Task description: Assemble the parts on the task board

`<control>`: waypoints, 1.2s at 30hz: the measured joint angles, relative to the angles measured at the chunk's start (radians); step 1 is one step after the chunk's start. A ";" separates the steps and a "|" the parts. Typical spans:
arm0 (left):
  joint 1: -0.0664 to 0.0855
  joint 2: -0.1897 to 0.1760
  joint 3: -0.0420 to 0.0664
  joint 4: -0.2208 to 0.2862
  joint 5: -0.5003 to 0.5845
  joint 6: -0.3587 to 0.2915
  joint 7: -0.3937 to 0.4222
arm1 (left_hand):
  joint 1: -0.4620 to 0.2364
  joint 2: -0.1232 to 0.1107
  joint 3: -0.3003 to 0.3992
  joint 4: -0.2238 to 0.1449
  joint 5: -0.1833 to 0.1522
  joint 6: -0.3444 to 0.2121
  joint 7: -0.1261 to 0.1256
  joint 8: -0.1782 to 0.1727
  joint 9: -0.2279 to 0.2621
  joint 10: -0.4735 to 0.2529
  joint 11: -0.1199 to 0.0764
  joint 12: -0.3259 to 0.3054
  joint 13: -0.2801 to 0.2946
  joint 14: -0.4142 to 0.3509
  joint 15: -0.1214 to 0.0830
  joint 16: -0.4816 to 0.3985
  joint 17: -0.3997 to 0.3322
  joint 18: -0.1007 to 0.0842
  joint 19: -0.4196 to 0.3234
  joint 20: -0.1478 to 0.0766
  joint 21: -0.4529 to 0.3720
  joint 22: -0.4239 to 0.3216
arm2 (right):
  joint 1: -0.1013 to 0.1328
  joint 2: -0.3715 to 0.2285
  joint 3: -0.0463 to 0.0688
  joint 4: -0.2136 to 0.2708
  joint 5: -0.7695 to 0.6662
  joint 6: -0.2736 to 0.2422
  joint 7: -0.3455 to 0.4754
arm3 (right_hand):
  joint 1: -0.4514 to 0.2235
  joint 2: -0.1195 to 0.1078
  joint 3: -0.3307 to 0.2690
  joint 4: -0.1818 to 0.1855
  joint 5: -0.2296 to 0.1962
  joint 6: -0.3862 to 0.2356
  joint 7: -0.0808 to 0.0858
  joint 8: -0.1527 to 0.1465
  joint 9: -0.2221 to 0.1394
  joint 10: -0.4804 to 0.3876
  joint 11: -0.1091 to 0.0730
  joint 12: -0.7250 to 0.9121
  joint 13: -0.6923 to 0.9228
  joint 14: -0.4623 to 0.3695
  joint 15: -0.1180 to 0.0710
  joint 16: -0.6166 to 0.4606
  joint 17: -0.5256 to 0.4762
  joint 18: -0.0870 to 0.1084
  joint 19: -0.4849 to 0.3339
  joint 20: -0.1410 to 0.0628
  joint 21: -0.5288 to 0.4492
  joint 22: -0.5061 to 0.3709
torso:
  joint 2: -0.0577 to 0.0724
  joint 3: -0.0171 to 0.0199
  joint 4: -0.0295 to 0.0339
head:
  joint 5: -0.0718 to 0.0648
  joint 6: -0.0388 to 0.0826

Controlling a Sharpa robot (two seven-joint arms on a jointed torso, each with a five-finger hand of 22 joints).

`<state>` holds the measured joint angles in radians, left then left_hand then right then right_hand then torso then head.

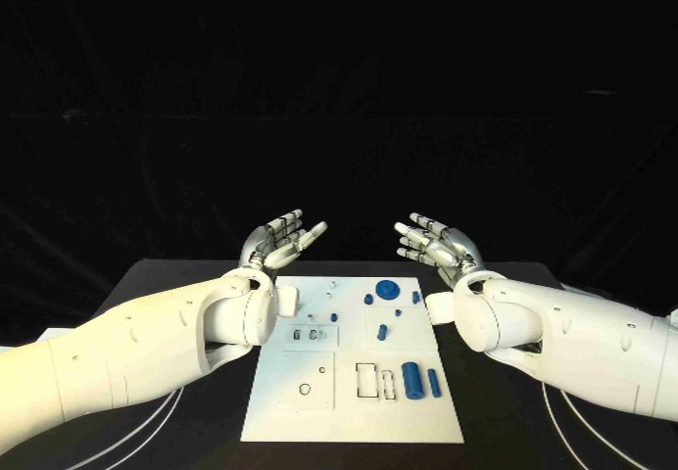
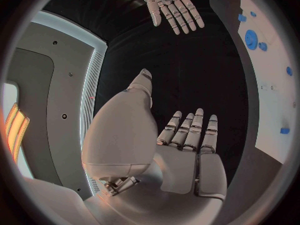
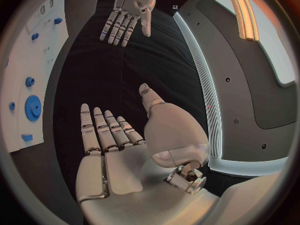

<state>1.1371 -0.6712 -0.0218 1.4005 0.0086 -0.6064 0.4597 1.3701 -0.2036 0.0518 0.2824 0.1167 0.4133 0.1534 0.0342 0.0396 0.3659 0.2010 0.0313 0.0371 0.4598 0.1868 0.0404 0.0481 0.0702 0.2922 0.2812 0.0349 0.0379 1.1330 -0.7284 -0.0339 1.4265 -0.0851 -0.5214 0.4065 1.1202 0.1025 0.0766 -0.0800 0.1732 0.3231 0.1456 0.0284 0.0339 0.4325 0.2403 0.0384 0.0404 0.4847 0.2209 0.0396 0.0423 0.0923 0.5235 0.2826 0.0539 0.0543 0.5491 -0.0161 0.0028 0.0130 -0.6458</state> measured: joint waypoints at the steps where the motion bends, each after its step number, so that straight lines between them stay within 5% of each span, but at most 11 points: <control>1: 0.000 0.001 0.000 -0.001 0.000 0.007 -0.002 | 0.006 0.000 -0.002 0.002 0.000 0.002 -0.002 0.000 0.001 0.005 0.001 0.000 0.000 0.001 -0.001 0.000 0.001 0.000 0.001 0.001 0.000 0.000 | 0.005 0.003 -0.002 -0.009 -0.011 0.025 -0.010 | 0.011 0.001 0.001 -0.005 0.001 0.008 0.000 0.003 0.001 0.012 0.002 0.000 0.001 0.010 0.002 0.000 0.000 0.001 0.006 0.002 0.000 0.001 | 0.000 -0.0002 0.0000 | 0.000 0.000; 6: 0.001 0.001 0.000 -0.002 -0.001 0.030 -0.009 | 0.055 0.016 0.022 0.015 0.000 0.066 0.003 0.012 0.007 0.085 0.023 0.011 0.007 0.155 0.021 0.035 0.018 0.042 0.096 0.010 0.024 0.013 | 0.025 0.016 -0.009 -0.043 -0.060 0.142 -0.055 | 0.062 0.006 0.009 -0.035 0.001 0.090 0.006 0.014 0.008 0.130 0.002 0.019 0.010 0.134 -0.002 0.022 0.010 0.026 0.089 0.004 0.025 0.013 | 0.000 -0.0007 0.0000 | 0.000 0.000; 9: 0.000 0.001 -0.001 -0.003 -0.002 0.038 -0.012 | 0.055 0.070 0.049 0.006 0.000 0.218 0.016 0.043 0.022 0.296 0.031 0.051 0.025 0.332 0.020 0.091 0.040 0.071 0.320 0.010 0.083 0.044 | 0.031 0.021 -0.012 -0.056 -0.084 0.199 -0.077 | 0.093 0.006 0.016 -0.059 0.001 0.193 0.013 0.030 0.017 0.257 -0.010 0.043 0.018 0.256 -0.018 0.047 0.017 0.041 0.163 0.003 0.052 0.024 | 0.000 -0.0007 0.0001 | 0.000 0.000; 11: 0.000 0.001 -0.001 -0.003 -0.002 0.043 -0.014 | 0.057 0.100 0.059 -0.004 -0.005 0.375 0.035 0.078 0.038 0.479 0.012 0.097 0.040 0.434 -0.004 0.131 0.054 0.094 0.440 0.003 0.125 0.061 | 0.034 0.023 -0.013 -0.061 -0.098 0.232 -0.090 | 0.109 0.004 0.021 -0.075 0.001 0.274 0.021 0.040 0.022 0.337 -0.023 0.058 0.020 0.334 -0.033 0.063 0.021 0.062 0.213 -0.002 0.073 0.030 | 0.000 -0.0007 0.0001 | 0.000 0.000; 13: 0.000 -0.002 -0.001 -0.002 -0.002 0.048 -0.015 | 0.049 0.121 0.057 -0.013 -0.006 0.488 0.061 0.110 0.048 0.619 -0.021 0.149 0.060 0.553 -0.041 0.179 0.080 0.094 0.546 -0.023 0.167 0.076 | 0.035 0.023 -0.014 -0.069 -0.129 0.246 -0.097 | 0.123 0.000 0.030 -0.092 0.001 0.361 0.034 0.045 0.027 0.417 -0.037 0.070 0.020 0.413 -0.049 0.078 0.021 0.063 0.266 -0.011 0.095 0.037 | 0.000 -0.0007 0.0000 | 0.000 0.000; 15: -0.001 -0.021 -0.001 -0.001 0.000 0.060 -0.014 | 0.039 0.131 0.051 -0.019 -0.006 0.533 0.060 0.120 0.048 0.688 -0.041 0.169 0.071 0.612 -0.063 0.202 0.098 0.104 0.601 -0.040 0.183 0.080 | 0.036 0.013 -0.014 -0.095 -0.232 0.229 -0.097 | 0.128 0.003 0.037 -0.109 0.001 0.419 0.044 0.045 0.027 0.467 -0.047 0.070 0.020 0.465 -0.061 0.083 0.022 0.062 0.304 -0.018 0.110 0.040 | 0.000 -0.0006 0.0001 | 0.003 -0.003; 17: -0.001 -0.038 -0.001 0.001 0.002 0.068 -0.014 | 0.038 0.133 0.046 -0.025 -0.006 0.549 0.055 0.120 0.046 0.712 -0.048 0.170 0.075 0.631 -0.071 0.205 0.108 0.109 0.625 -0.047 0.184 0.079 | 0.036 -0.003 -0.013 -0.105 -0.325 0.205 -0.097 | 0.134 -0.001 0.048 -0.120 0.001 0.467 0.052 0.045 0.029 0.510 -0.055 0.070 0.020 0.510 -0.072 0.087 0.022 0.077 0.337 -0.027 0.125 0.043 | 0.001 -0.0009 0.0001 | 0.004 -0.004; 23: 0.000 -0.063 0.000 0.043 0.006 0.092 -0.014 | 0.040 0.136 0.037 -0.034 -0.006 0.555 0.048 0.120 0.039 0.717 -0.053 0.160 0.075 0.636 -0.076 0.204 0.117 0.110 0.637 -0.052 0.182 0.073 | 0.042 -0.007 -0.010 -0.089 -0.509 0.158 -0.103 | 0.138 -0.005 0.073 -0.154 0.001 0.560 0.072 0.045 0.030 0.595 -0.073 0.070 0.020 0.612 -0.098 0.095 0.027 0.078 0.414 -0.049 0.158 0.050 | 0.012 -0.0011 0.0006 | 0.002 -0.001; 36: 0.003 -0.145 0.011 0.166 0.009 0.126 -0.021 | 0.041 0.137 0.019 -0.052 -0.006 0.555 0.048 0.103 0.031 0.712 -0.048 0.128 0.060 0.668 -0.080 0.199 0.140 0.109 0.675 -0.058 0.178 0.066 | 0.066 -0.022 0.007 -0.067 -0.888 0.114 -0.212 | 0.141 -0.026 0.116 -0.201 0.013 0.665 0.045 0.045 0.032 0.718 -0.117 0.046 0.023 0.821 -0.163 0.132 0.065 0.078 0.570 -0.127 0.302 0.116 | 0.058 -0.0049 0.0136 | -0.017 0.014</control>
<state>1.1400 -0.8161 -0.0103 1.5660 0.0180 -0.4807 0.4385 1.4115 -0.0671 0.0704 0.2301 0.1108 0.9687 0.2018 0.1376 0.0710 1.0775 0.1535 0.1590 0.0974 1.1283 0.1072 0.2397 0.1878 0.1797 0.9669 0.2236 0.2127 0.1043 1.1988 -0.7505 -0.0274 1.3596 -0.9731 -0.4075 0.1948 1.2613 0.0762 0.1931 -0.2808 0.1857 0.9886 0.1905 0.0732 0.0661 1.1507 0.1232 0.0848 0.0634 1.3058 0.0582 0.1716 0.1075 0.1699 1.0937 0.1553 0.3561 0.1701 0.6068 -0.0210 0.0164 -0.0036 -0.6319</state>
